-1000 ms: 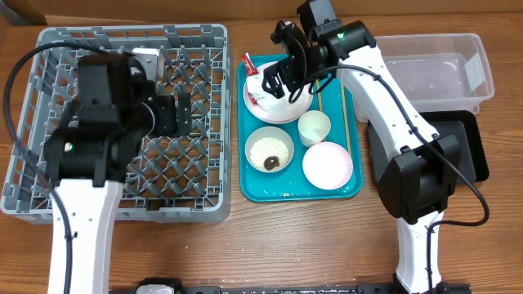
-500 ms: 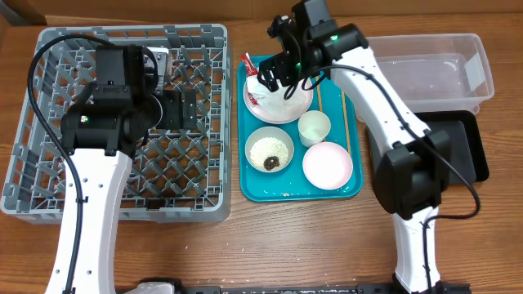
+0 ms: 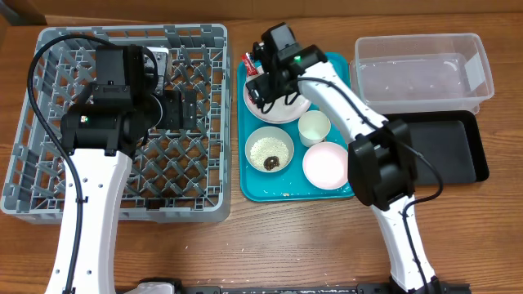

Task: Sort waste into correct bins and load items into the dishwasher
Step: 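Grasp the red wrapper and tissue on the plate with the right gripper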

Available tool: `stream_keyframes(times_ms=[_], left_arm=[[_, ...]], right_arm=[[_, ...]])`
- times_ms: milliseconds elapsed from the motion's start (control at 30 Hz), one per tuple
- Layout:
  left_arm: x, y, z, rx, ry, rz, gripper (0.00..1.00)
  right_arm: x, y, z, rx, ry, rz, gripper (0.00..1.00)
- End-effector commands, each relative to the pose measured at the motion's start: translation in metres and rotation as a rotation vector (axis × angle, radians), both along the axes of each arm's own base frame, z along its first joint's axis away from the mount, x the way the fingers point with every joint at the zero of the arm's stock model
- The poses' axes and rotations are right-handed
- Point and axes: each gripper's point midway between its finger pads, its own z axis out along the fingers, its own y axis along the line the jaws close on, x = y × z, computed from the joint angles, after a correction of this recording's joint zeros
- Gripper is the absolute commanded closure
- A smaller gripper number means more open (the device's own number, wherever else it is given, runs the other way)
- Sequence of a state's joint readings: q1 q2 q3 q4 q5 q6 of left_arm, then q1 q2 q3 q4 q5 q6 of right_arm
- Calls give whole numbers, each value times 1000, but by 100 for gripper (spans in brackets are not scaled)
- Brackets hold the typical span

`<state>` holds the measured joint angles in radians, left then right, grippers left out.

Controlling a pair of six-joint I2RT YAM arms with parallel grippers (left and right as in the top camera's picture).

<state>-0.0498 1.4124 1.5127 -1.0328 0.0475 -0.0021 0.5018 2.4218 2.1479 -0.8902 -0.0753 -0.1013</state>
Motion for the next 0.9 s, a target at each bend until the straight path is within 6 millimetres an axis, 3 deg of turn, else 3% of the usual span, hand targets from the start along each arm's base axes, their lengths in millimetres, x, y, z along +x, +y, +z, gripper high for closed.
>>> stream_keyframes(times_ms=[0, 500, 567, 867], left_arm=[[4, 2, 5, -6, -11, 16, 0], [4, 2, 5, -6, -11, 16, 0], [4, 2, 5, -6, -11, 16, 0], [4, 2, 5, -6, -11, 16, 0]], right_arm=[[8, 4, -7, -52, -49, -21, 6], [15, -2, -46, -94, -37, -40, 9], [15, -2, -48, -97, -32, -40, 14], [18, -6, -48, -93, -33, -62, 57]])
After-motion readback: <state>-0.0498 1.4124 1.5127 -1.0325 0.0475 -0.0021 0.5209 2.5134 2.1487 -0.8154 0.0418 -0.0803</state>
